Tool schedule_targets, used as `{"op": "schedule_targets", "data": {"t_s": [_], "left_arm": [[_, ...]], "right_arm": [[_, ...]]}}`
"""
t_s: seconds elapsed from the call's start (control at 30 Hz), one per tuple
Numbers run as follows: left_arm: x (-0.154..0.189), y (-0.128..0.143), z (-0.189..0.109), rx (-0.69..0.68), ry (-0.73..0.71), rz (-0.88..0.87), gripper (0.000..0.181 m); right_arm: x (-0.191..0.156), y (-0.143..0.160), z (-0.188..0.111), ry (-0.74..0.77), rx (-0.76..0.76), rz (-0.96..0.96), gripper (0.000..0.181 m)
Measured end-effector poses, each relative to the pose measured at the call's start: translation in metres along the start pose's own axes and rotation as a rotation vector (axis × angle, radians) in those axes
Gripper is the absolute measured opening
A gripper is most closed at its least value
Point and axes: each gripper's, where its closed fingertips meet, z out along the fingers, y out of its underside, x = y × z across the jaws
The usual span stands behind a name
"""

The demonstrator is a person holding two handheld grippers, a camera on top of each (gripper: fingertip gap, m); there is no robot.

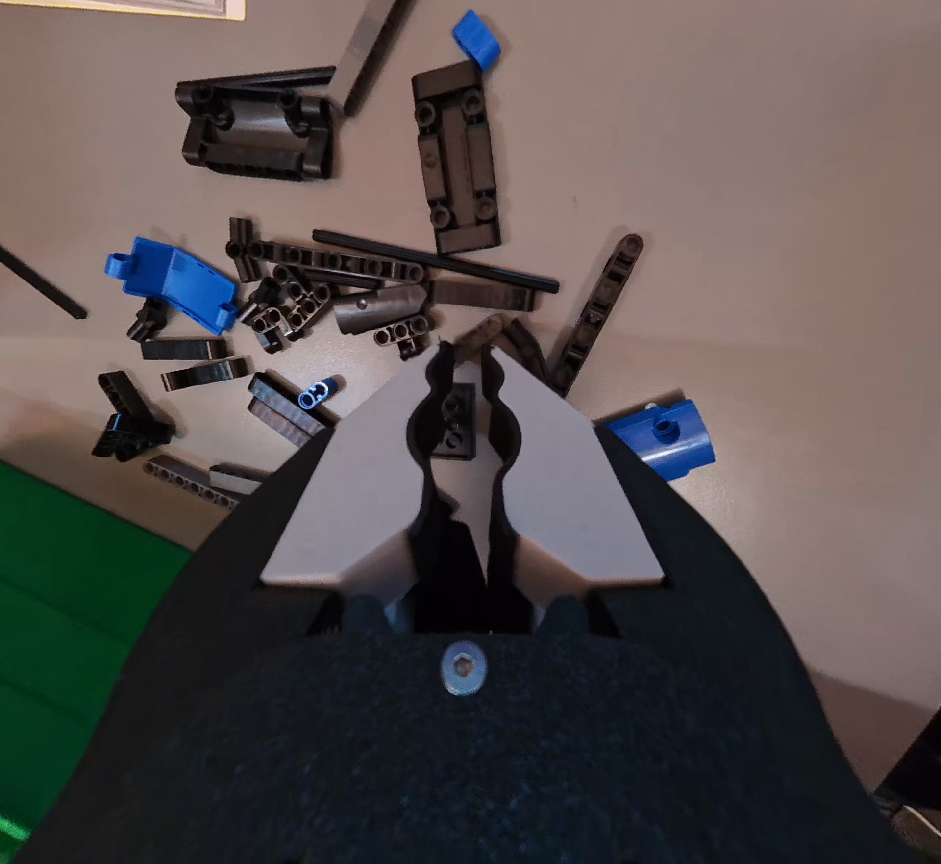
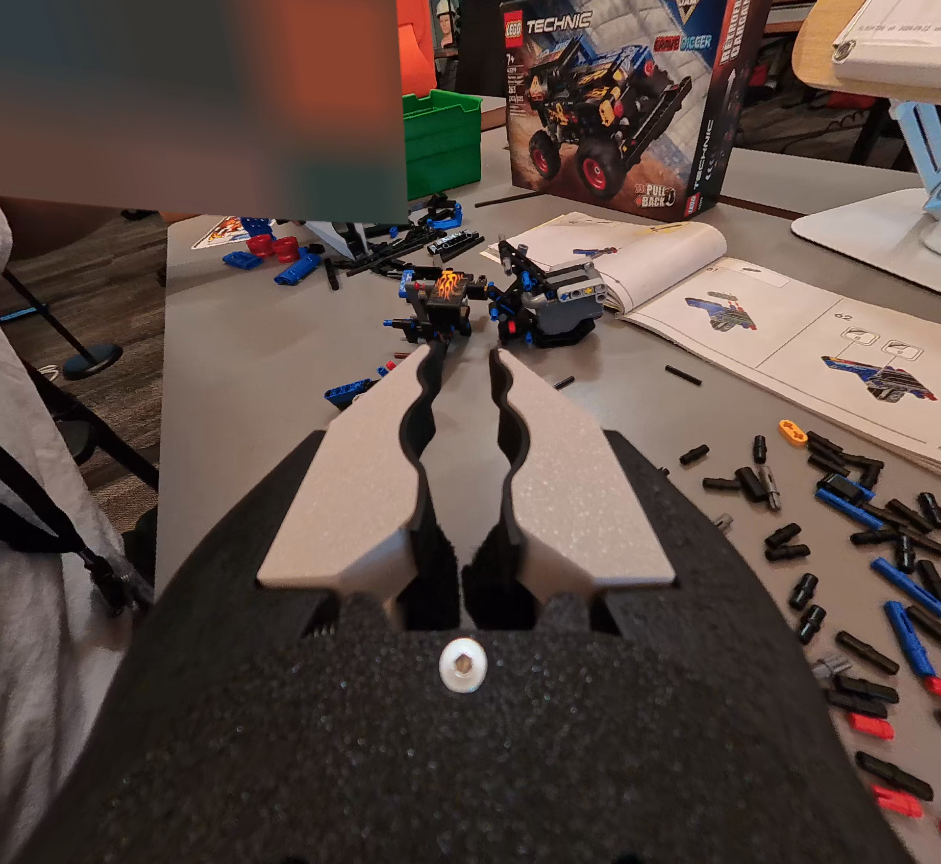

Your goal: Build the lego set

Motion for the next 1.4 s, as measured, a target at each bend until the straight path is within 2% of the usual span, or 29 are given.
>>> {"op": "schedule_targets", "data": {"t_s": [0.17,0.3,0.5,0.6,0.7,0.77,0.9,0.97,1.0,1.07,1.17,1.27,1.4], "left_arm": [[-0.005,0.005,-0.002,-0.024,-0.034,0.028,0.021],[-0.004,0.002,-0.001,-0.030,0.034,0.051,0.025],[0.000,-0.001,0.001,-0.083,0.101,0.152,0.022],[0.005,-0.002,0.001,-0.104,0.152,0.175,0.013],[0.007,-0.002,0.001,-0.123,0.164,0.184,0.008],[0.007,-0.001,0.001,-0.121,0.147,0.190,0.007],[-0.012,0.007,-0.007,-0.138,-0.004,0.147,0.006],[-0.015,-0.007,-0.025,-0.059,-0.041,0.066,0.006],[-0.009,-0.023,-0.036,0.011,-0.039,0.034,0.006],[0.019,-0.063,-0.052,0.147,0.026,0.035,0.006],[0.080,-0.112,-0.048,0.248,0.206,0.052,0.006],[0.107,-0.129,-0.031,0.244,0.286,0.064,0.006],[0.110,-0.126,0.002,0.153,0.290,0.074,0.006]], "right_arm": [[0.003,-0.003,-0.001,0.009,0.011,0.009,0.018],[0.008,-0.004,-0.001,0.029,0.016,0.024,0.018],[0.011,0.000,-0.001,0.040,0.003,0.034,0.018],[0.015,-0.003,-0.003,0.051,0.011,0.029,0.017],[0.039,-0.010,-0.006,0.157,0.014,0.043,0.017],[0.064,-0.006,-0.009,0.256,-0.047,0.054,0.019],[0.098,-0.004,-0.022,0.385,-0.107,0.030,0.022],[0.106,0.001,-0.027,0.421,-0.125,0.031,0.022],[0.109,0.004,-0.029,0.434,-0.134,0.035,0.022],[0.115,0.010,-0.031,0.451,-0.166,0.045,0.023],[0.124,0.013,-0.032,0.479,-0.253,0.015,0.025],[0.125,0.004,-0.022,0.425,-0.333,-0.066,0.026],[0.148,0.003,-0.003,0.365,-0.402,-0.112,0.027]]}}
